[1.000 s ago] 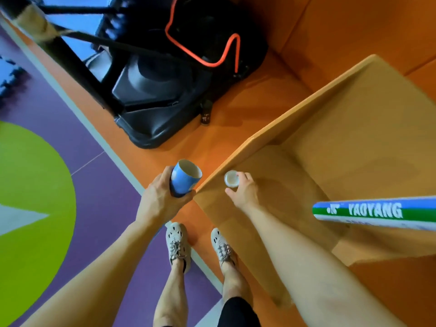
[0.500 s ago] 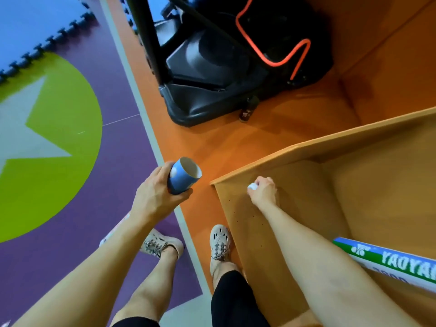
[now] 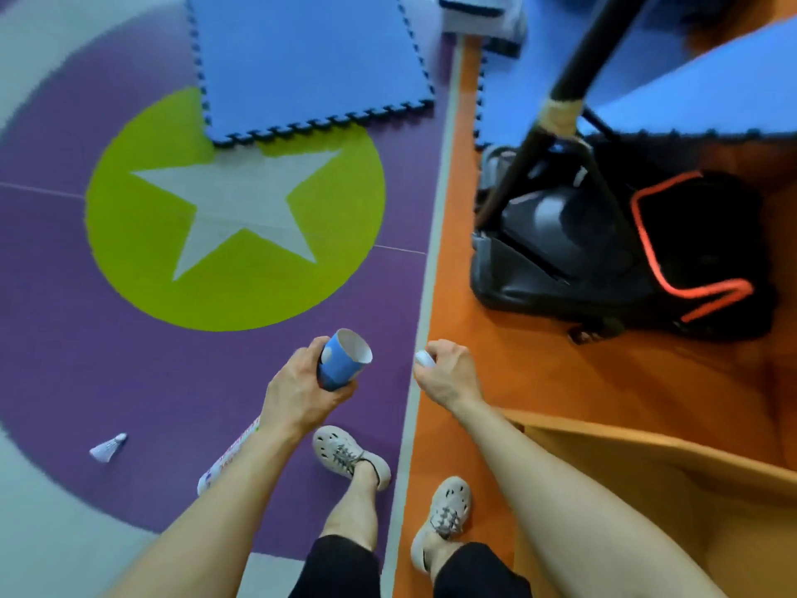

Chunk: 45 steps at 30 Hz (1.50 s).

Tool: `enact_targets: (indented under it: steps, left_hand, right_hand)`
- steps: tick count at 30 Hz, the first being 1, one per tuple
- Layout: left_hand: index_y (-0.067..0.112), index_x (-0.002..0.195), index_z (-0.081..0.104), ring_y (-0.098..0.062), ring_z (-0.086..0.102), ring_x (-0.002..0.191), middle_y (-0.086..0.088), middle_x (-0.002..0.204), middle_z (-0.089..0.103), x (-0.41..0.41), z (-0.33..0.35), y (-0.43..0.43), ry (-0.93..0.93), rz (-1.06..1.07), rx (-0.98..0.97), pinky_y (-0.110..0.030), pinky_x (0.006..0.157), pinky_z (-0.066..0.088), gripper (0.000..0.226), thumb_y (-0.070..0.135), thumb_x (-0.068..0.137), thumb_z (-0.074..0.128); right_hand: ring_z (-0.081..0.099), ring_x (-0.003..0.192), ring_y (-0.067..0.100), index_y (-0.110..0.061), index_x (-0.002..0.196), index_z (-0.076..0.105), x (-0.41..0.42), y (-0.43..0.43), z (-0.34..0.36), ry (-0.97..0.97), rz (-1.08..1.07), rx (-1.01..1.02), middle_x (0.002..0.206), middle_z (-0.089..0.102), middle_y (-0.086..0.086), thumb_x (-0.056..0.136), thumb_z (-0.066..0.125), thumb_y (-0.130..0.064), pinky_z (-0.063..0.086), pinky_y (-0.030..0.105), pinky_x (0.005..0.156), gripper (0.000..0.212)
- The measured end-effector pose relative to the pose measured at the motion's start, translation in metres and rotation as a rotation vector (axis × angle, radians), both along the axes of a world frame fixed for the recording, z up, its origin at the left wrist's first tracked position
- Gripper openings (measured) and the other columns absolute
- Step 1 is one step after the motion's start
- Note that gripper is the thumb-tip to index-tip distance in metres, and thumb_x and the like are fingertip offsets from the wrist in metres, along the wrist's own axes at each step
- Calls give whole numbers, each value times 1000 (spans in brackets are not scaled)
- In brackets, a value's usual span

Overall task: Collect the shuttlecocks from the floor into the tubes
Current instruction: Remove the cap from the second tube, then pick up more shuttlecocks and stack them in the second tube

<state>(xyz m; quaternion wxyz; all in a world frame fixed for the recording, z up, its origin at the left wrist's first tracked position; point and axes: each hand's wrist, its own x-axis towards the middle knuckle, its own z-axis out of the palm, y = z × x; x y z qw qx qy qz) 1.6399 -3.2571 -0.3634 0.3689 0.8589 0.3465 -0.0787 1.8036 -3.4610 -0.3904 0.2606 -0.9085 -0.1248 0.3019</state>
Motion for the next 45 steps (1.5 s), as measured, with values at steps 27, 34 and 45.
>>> enact_targets:
  steps: [27,34,45]
  left_hand:
    - [42,127,58,-12,71,90,18,102,70,-359,29,219,94,1257,19,-35,75,59,70,62,70,92]
    - [40,135,57,-17,71,92,14,106,72,-415,15,253,119,1505,64,-41,78,63,77,66,70,90]
    - [37,137,59,-22,70,96,10,106,70,-504,-40,303,132,1723,64,-39,78,59,76,57,72,93]
  right_hand:
    - [65,96,35,-14,107,67,-248,542,28,-236,1531,39,106,64,7,89,64,-35,56,41,77,28]
    - [64,102,34,-16,110,69,-333,634,11,-283,1833,22,109,64,5,90,64,-35,55,41,79,28]
    - [62,109,28,-17,115,70,-480,736,-65,-436,2224,-18,113,66,1,96,58,-30,56,39,86,26]
